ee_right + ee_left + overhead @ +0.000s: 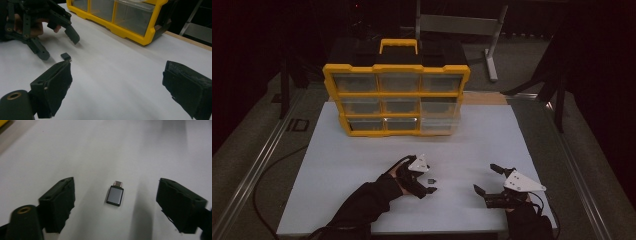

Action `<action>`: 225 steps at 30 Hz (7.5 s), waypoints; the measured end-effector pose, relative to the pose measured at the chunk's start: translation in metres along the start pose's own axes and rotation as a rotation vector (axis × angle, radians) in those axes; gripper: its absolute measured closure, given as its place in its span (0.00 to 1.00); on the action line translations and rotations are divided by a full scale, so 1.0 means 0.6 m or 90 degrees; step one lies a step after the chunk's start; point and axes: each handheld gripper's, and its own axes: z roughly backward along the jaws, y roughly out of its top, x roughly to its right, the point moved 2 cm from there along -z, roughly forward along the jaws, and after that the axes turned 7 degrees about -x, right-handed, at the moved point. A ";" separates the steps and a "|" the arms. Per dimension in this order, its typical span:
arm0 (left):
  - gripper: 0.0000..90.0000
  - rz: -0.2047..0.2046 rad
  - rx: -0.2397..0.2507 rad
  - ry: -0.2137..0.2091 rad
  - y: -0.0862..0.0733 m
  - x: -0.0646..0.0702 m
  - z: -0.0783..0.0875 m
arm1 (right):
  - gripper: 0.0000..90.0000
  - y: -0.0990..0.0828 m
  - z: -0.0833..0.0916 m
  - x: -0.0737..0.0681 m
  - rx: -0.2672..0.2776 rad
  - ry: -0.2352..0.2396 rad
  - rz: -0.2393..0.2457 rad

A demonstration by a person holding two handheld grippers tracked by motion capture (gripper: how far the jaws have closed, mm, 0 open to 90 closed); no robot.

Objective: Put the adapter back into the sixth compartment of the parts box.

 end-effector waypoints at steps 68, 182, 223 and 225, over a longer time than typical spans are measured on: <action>0.85 -0.041 -0.015 -0.061 0.057 0.014 0.069 | 0.10 0.001 0.001 -0.001 -0.001 -0.002 -0.002; 0.85 0.165 0.050 0.141 0.271 -0.150 0.197 | 0.10 0.001 0.001 -0.001 0.007 0.008 -0.004; 0.00 0.145 0.106 0.112 0.219 -0.114 0.252 | 0.10 0.003 0.003 -0.002 0.008 0.006 -0.002; 0.00 0.141 0.107 0.107 0.207 -0.112 0.255 | 0.10 0.003 0.003 -0.002 0.007 0.006 -0.003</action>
